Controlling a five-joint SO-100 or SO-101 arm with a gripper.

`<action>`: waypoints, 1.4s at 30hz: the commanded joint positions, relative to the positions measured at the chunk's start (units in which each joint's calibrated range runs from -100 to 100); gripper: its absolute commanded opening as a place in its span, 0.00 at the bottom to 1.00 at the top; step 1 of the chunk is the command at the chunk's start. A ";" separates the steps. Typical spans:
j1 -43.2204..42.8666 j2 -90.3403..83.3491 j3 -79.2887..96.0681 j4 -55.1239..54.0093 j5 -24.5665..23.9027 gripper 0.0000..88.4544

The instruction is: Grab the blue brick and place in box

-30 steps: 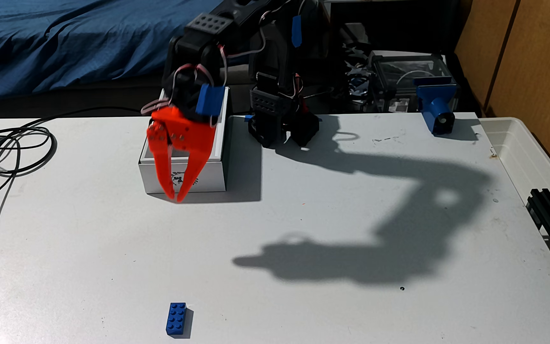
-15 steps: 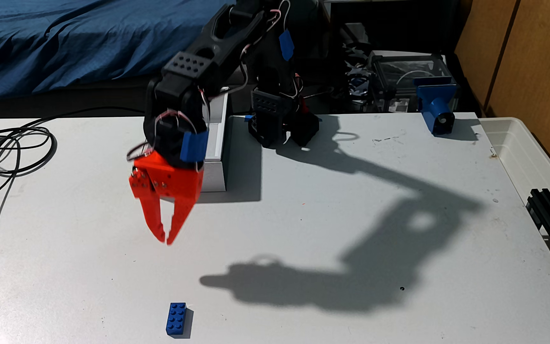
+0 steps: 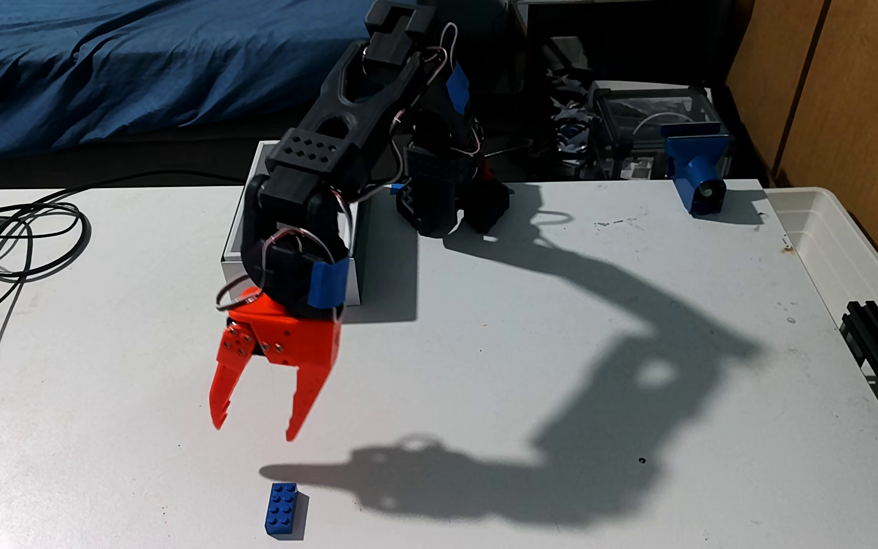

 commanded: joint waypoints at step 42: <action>-6.06 16.57 -20.41 0.54 -2.70 0.42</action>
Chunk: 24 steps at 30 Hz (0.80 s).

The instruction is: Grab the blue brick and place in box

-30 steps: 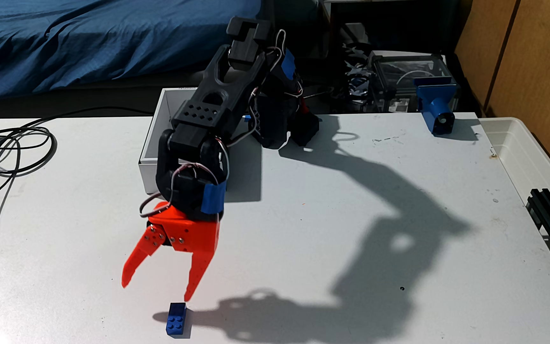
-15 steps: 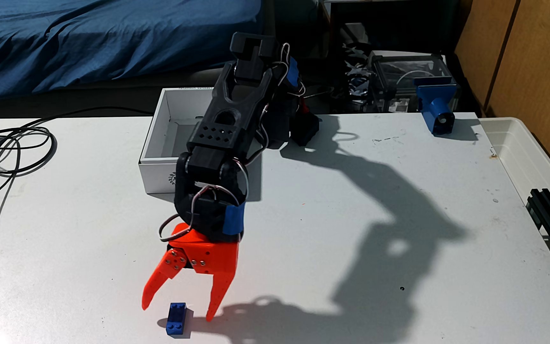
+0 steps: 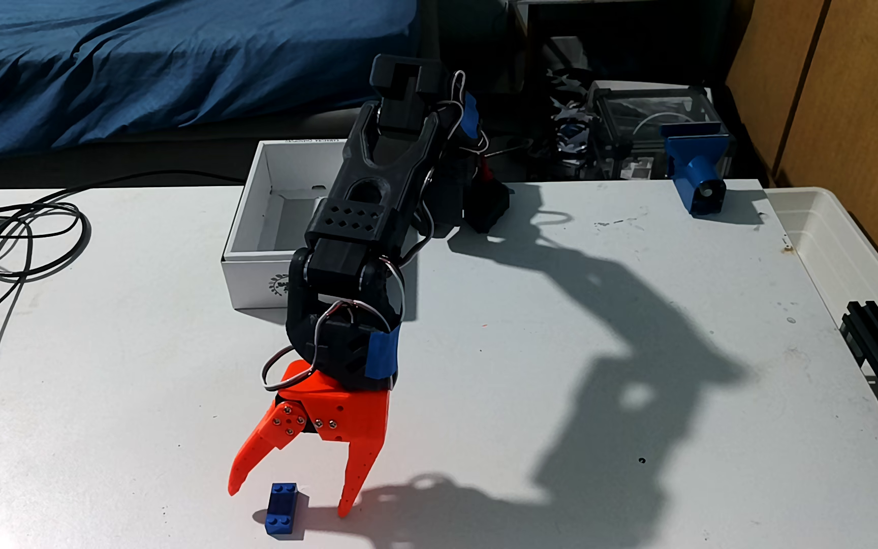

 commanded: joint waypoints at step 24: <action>3.26 -0.24 -2.07 1.49 0.09 0.19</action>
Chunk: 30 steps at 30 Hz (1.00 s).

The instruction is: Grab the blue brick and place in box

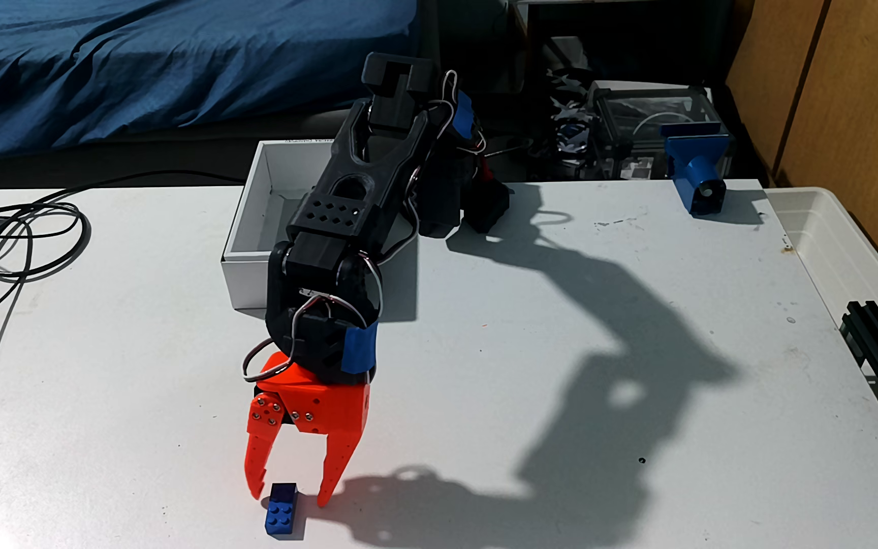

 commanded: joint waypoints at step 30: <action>2.68 -0.24 -3.31 -0.71 -0.22 0.01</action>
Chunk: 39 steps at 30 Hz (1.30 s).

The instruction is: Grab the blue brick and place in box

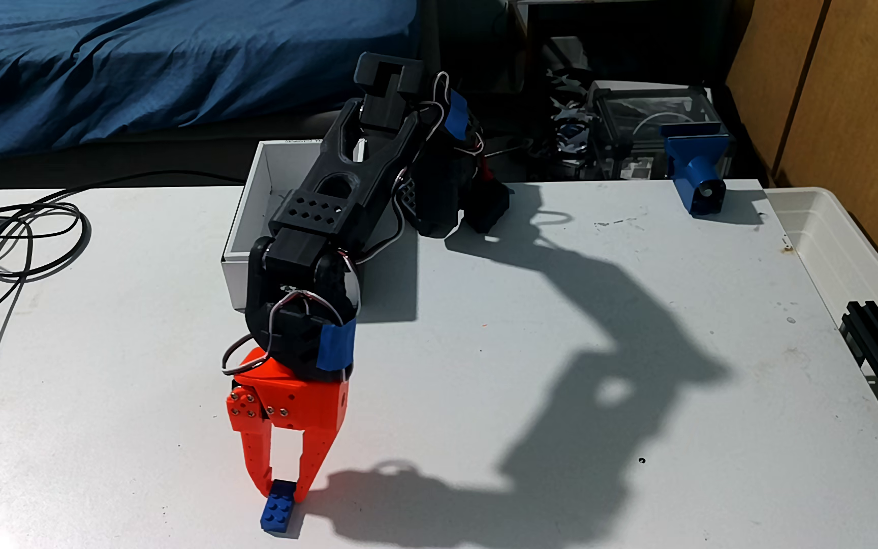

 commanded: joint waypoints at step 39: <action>22.16 -38.46 2.37 44.36 16.88 0.01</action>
